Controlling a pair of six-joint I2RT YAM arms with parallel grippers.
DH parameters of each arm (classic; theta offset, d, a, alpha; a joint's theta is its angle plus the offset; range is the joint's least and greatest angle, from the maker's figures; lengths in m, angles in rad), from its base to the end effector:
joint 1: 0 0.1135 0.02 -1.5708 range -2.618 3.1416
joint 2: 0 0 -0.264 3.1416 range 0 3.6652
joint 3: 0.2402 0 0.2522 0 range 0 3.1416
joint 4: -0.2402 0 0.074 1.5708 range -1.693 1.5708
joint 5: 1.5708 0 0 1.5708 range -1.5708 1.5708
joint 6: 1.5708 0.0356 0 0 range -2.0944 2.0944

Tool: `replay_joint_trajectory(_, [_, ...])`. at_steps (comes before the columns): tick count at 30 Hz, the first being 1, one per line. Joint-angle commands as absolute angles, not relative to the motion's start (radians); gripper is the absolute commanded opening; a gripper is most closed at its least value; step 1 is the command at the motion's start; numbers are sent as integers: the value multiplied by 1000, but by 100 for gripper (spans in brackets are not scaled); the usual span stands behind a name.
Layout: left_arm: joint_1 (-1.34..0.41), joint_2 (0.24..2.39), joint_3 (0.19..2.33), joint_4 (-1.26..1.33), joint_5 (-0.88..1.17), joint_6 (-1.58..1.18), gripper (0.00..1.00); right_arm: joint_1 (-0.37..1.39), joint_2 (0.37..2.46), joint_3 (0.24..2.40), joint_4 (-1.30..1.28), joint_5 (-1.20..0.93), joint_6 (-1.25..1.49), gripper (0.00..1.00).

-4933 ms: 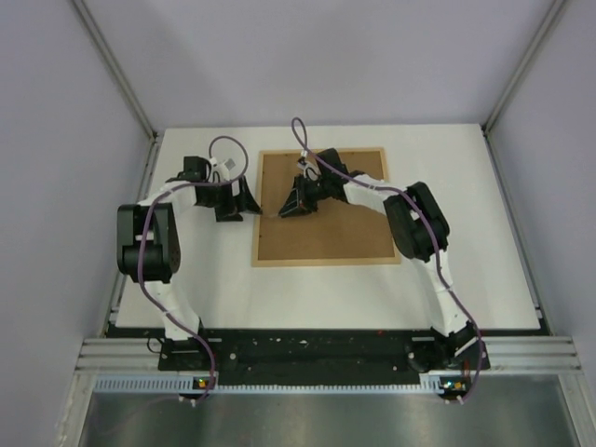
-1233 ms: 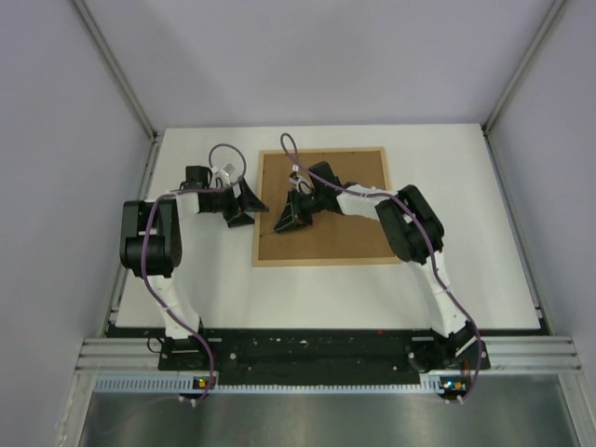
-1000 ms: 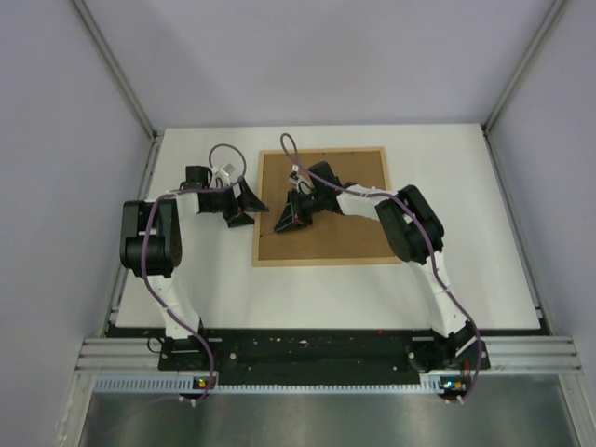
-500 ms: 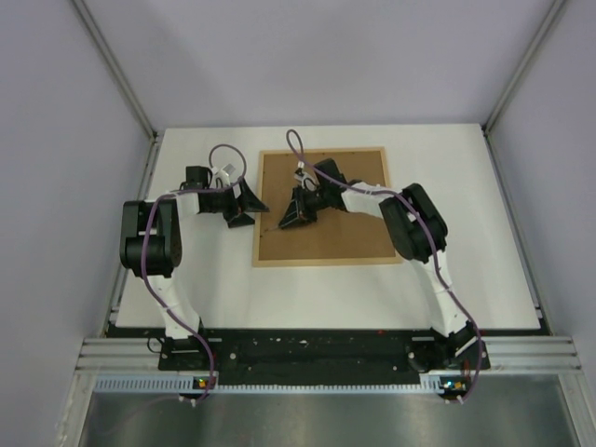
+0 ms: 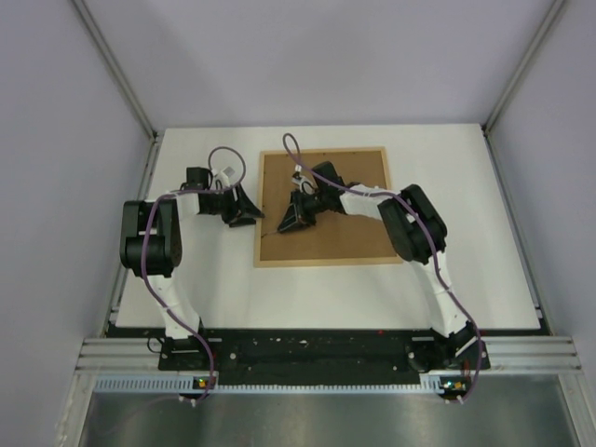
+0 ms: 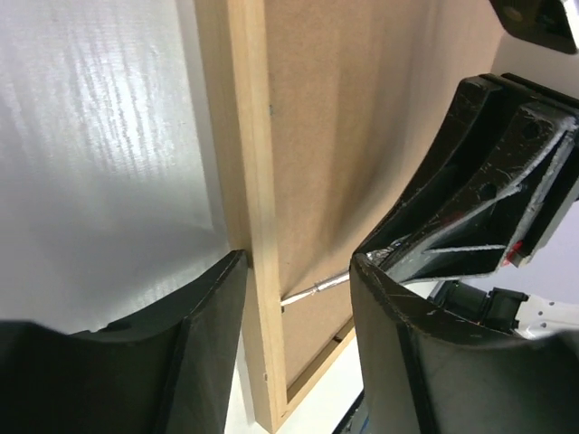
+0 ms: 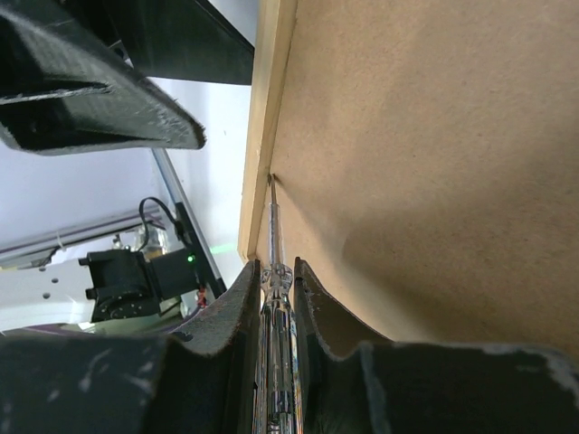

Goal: Take the photo out of the frame
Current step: Release the photo frame item from the photo frame.

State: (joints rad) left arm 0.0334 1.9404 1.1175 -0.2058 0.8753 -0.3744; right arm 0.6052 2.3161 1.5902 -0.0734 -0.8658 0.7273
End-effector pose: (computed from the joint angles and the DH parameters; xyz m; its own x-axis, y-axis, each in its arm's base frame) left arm 0.3766 -0.0148 0.1380 -0.9338 -0.2657 -0.2397 0.0354 0.5979 -0.8008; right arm 0.3873 0.3009 0.1202 -0.9758 -0.1512 -0.1578 -0.2096 0.4436 0.8714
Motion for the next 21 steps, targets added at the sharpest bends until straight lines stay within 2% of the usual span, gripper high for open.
replay_joint_trajectory(1, [32,1977,1150,-258,819,-339,49,623,2267,1585,-61,-867,706,0])
replay_joint_trajectory(3, [32,1986,1158,-273,799,-333,44,623,2264,1582,-63,-865,704,0])
replay_joint_trajectory(10, [28,2000,1170,-302,732,-322,37,617,2247,1571,-71,-856,687,0])
replay_joint_trajectory(14, [26,2005,1178,-314,707,-318,27,604,2240,1571,-78,-861,680,0])
replay_joint_trajectory(21, [23,2014,1184,-327,690,-316,18,598,2229,1554,-86,-868,663,0])
